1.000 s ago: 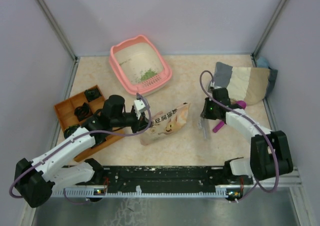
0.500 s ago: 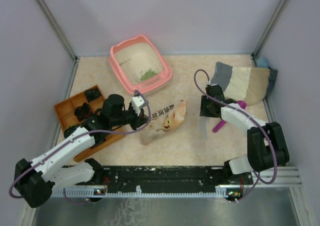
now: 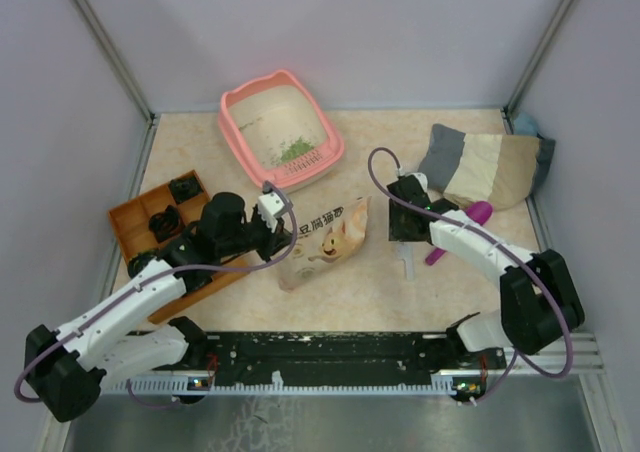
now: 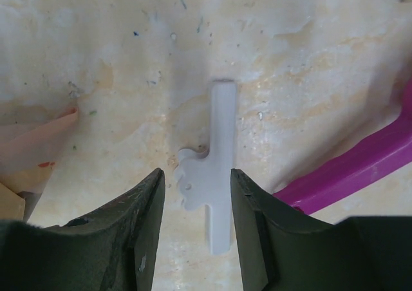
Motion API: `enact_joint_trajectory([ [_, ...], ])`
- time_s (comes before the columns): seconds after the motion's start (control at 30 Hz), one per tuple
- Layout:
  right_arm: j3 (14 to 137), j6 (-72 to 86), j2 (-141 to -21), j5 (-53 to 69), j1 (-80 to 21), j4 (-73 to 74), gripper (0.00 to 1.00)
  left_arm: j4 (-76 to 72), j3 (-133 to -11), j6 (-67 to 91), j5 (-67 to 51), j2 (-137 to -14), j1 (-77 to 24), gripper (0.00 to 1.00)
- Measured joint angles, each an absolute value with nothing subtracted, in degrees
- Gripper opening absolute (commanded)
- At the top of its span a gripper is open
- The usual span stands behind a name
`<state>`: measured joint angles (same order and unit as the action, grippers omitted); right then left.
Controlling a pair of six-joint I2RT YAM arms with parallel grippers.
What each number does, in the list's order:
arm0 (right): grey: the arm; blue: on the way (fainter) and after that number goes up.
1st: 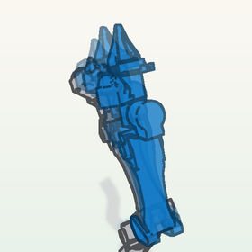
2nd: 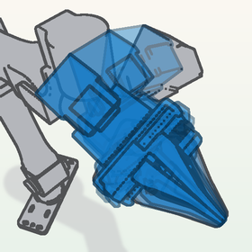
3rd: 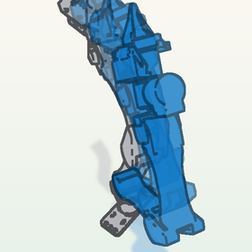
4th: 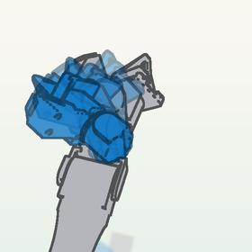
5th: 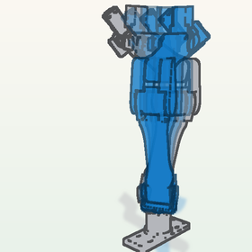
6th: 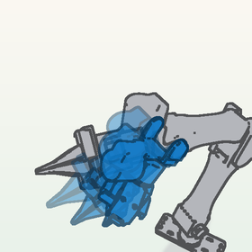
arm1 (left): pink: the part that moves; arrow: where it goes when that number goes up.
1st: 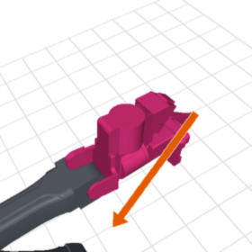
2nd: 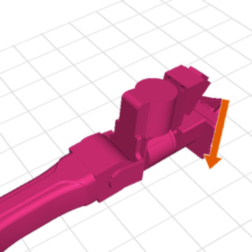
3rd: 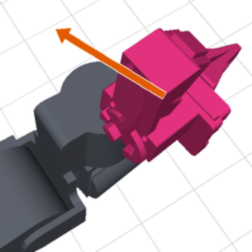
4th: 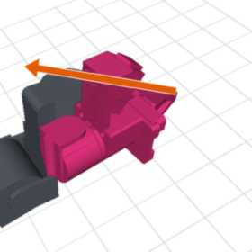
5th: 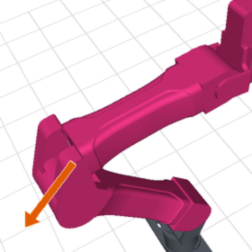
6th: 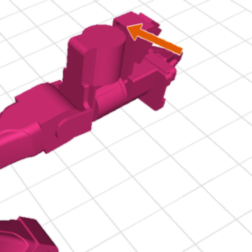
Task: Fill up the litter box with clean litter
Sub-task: Place the clamp at the center of the board.
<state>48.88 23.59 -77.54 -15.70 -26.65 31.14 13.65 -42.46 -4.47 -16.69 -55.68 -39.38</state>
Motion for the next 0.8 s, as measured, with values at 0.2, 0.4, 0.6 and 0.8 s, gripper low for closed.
enact_joint_trajectory([
  [0.2,48.82,26.2,-81.73,-15.75,-29.43,31.05,0.45,15.29,-42.17,-4.03,-14.46,-54.13,-39.4,0.0],
  [0.4,48.4,28.16,-83.79,-17.04,-29.91,31.18,0.43,20.8,-43.99,-0.32,-8.19,-53.08,-39.46,0.0],
  [0.6,47.59,28.69,-84.16,-17.67,-29.91,30.96,0.41,30.06,-47.66,5.58,2.26,-52.77,-39.48,0.0],
  [0.8,47.57,28.73,-84.82,-17.82,-29.91,30.85,0.38,34.46,-46.33,9.08,13.39,-48.12,-39.46,0.0],
])
